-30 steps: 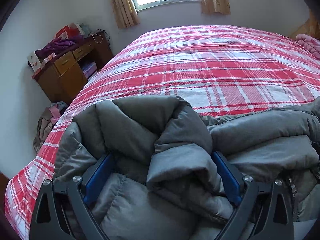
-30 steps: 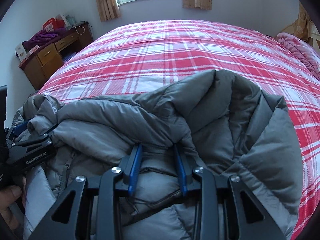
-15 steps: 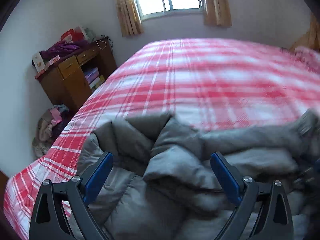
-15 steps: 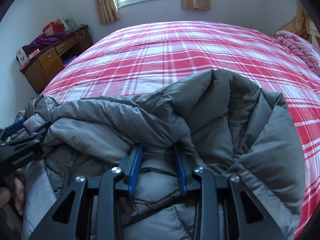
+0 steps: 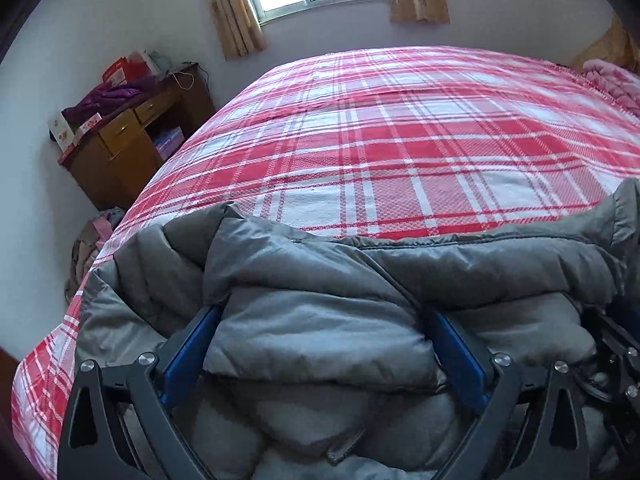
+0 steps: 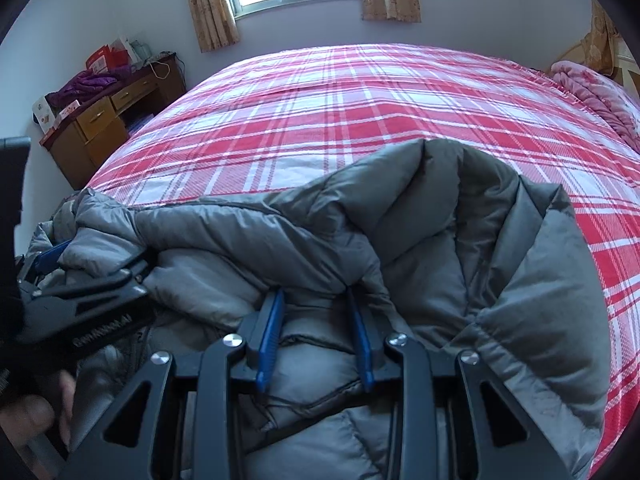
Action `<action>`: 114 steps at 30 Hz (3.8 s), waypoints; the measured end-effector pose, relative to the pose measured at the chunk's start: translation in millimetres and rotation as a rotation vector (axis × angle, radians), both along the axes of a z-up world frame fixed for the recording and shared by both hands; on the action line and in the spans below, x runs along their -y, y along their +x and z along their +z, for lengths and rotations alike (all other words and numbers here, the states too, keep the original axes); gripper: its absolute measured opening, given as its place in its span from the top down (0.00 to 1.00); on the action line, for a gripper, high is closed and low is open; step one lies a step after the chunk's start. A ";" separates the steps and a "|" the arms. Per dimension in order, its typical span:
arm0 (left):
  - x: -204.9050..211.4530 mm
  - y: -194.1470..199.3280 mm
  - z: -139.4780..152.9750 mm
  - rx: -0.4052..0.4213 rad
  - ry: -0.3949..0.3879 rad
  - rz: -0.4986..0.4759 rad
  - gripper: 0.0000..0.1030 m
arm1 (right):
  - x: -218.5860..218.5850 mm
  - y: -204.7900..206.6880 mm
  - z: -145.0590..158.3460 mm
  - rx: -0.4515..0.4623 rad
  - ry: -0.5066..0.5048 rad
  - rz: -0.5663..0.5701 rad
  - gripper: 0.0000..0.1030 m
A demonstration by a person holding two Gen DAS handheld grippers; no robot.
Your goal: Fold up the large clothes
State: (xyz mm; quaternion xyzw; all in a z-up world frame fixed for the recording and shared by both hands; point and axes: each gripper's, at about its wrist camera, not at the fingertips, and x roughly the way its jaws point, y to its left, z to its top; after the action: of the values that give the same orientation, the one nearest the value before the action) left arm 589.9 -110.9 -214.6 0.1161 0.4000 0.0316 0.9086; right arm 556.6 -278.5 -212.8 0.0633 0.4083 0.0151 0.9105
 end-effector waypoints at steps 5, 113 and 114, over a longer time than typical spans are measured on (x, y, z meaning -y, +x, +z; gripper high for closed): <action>4.3 -0.3 -2.8 0.004 0.018 0.004 0.01 | -3.2 1.6 -0.6 -0.004 -0.014 -0.002 0.66; -190.2 -221.9 143.8 0.284 -0.170 0.050 0.09 | 95.6 -215.3 58.5 0.181 0.142 -0.209 0.90; -192.4 -222.2 144.9 0.292 -0.161 0.065 0.09 | 96.0 -214.2 56.9 0.178 0.138 -0.213 0.89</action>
State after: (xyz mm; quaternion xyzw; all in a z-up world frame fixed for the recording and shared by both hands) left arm 367.8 81.6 -69.7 0.0244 0.2684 0.0453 0.9619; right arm 342.4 -374.6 -155.9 0.1672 0.3151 -0.0478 0.9330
